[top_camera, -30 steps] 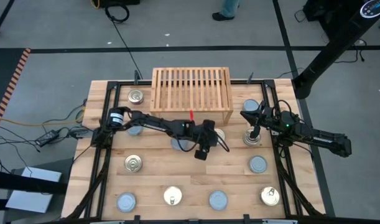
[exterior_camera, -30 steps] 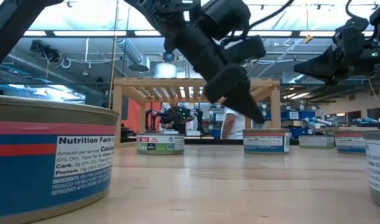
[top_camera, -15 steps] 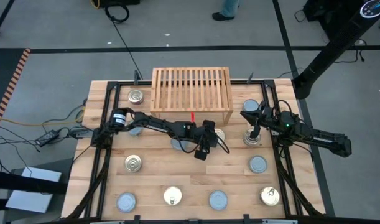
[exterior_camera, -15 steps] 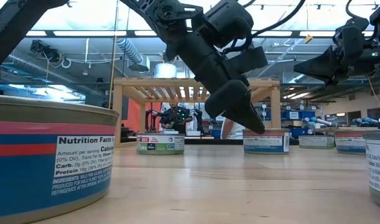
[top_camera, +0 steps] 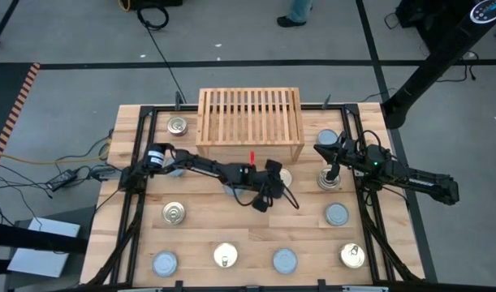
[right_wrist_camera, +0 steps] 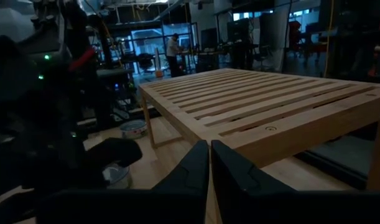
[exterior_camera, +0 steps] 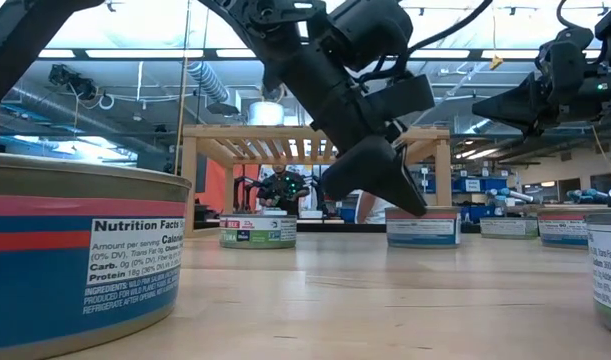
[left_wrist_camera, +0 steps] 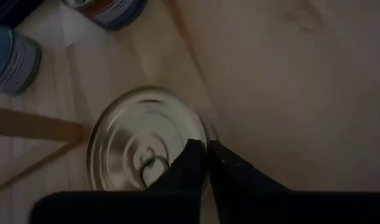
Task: Stack canned seafood by type on shelf
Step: Put the blue tuna can on the shelf
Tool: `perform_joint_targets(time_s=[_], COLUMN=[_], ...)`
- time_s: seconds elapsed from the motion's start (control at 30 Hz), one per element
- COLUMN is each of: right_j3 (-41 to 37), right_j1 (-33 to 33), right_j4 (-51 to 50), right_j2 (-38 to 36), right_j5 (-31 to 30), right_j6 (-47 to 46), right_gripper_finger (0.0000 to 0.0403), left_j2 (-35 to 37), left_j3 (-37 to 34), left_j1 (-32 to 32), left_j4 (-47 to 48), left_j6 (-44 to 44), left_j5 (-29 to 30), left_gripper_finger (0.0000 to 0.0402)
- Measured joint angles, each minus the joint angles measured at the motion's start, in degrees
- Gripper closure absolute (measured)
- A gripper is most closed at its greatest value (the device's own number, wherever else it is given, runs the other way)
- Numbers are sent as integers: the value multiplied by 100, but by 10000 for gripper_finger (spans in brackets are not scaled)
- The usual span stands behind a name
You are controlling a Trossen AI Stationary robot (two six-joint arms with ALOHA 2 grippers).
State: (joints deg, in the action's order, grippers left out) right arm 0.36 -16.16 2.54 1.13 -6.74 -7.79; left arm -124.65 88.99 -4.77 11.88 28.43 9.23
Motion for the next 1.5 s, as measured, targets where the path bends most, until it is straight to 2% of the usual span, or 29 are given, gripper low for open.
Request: perform_joint_targets(time_s=[0.2,0.37,0.8,0.97,1.13,1.3,1.5], right_j3=[0,0,0,0,0,0,0], right_j1=[0,0,0,0,0,0,0], right_j4=[-1,9,151,172,171,172,171], right_j2=[0,0,0,0,0,0,0], right_j5=[0,-2,-2,-2,-2,-2,-2], right_j6=[0,0,0,0,0,0,0], right_gripper_finger=[371,371,371,371,371,371,371], left_j2=[108,214,290,306,309,309,309], left_j3=[-9,109,779,1338,1622,1606,1178], left_j1=[-113,-198,-325,-298,-273,-243,-69], left_j4=[169,722,1590,2237,2434,2298,1203], left_j6=[-13,-209,-1150,-1705,-2311,-2748,-3548], left_j5=[-15,-142,-1027,-1565,-2447,-3440,-4378], left_gripper_finger=[394,399,401,401,401,401,401])
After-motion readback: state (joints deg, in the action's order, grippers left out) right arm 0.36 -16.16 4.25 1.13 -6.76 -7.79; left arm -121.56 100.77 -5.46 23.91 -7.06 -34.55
